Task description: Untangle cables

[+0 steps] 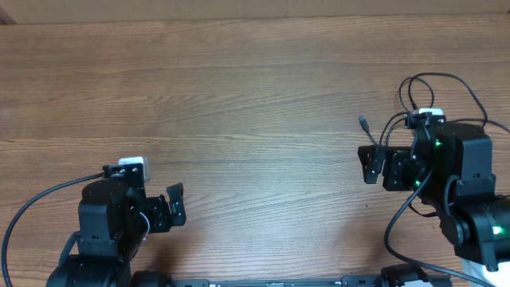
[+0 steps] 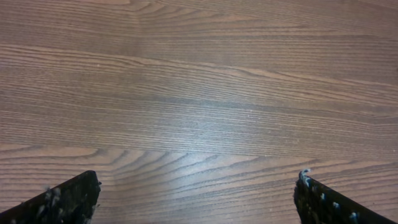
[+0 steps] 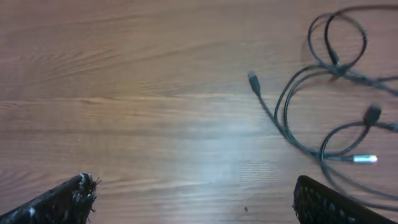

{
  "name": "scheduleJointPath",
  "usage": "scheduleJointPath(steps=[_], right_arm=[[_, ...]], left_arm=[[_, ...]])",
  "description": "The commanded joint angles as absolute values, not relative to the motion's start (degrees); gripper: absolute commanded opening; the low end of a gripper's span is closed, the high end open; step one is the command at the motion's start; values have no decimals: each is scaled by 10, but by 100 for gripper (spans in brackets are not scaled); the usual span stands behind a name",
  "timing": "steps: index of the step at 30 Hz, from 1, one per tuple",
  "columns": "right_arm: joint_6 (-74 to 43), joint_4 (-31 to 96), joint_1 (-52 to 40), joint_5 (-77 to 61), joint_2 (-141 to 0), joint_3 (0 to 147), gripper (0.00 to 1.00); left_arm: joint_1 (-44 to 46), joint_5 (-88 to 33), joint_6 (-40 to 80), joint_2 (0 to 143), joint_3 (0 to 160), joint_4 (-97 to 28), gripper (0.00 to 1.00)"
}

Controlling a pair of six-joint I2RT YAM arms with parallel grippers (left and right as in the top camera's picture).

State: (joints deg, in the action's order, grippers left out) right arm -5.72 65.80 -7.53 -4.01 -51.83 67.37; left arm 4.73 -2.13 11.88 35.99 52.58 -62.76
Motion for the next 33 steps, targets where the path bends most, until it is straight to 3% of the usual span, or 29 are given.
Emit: scheduleJointPath(steps=[1, 11, 24, 33], right_arm=[[-25, 623, -74, -27, -474, 674, 100], [50, 508, -65, 18, -323, 633, 100], [50, 204, -65, 21, -24, 263, 100], [67, 51, -65, 23, -2, 137, 100]], left_arm=[[45, -28, 124, 359, 520, -628, 100], [45, -28, 124, 359, 520, -628, 100], [45, -28, 124, 359, 520, -628, 100], [45, -28, 124, 359, 520, -628, 100]])
